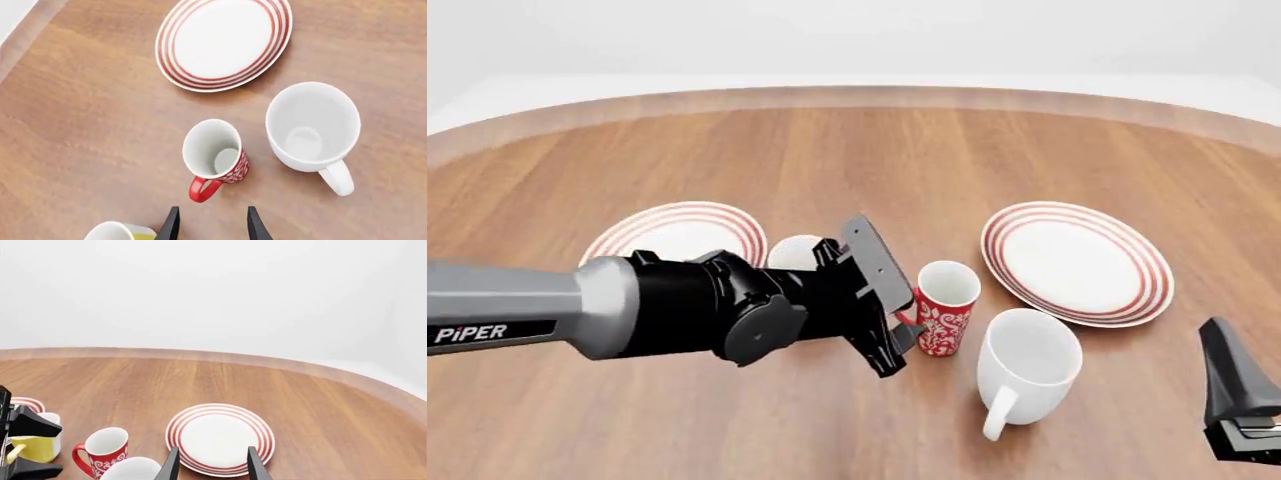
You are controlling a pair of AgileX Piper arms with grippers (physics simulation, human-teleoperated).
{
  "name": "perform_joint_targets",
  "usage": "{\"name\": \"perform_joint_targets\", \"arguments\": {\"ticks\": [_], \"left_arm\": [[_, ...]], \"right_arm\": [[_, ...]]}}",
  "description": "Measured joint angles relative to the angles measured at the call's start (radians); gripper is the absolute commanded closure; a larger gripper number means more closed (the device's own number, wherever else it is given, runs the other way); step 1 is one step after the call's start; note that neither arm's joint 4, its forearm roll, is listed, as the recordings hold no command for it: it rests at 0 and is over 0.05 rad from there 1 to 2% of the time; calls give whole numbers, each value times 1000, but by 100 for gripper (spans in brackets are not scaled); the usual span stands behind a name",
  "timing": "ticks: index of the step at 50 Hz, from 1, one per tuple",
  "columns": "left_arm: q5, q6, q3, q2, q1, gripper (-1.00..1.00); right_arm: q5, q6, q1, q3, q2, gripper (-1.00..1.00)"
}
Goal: Put the red mug on the left plate.
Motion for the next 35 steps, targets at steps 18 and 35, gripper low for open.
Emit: {"name": "perform_joint_targets", "arguments": {"ticks": [18, 35], "left_arm": [[-8, 8, -35, 62, 27, -100], [-13, 11, -61, 107, 44, -100]], "right_arm": [[-1, 4, -1, -3, 0, -100], [-1, 5, -3, -6, 0, -100]]}}
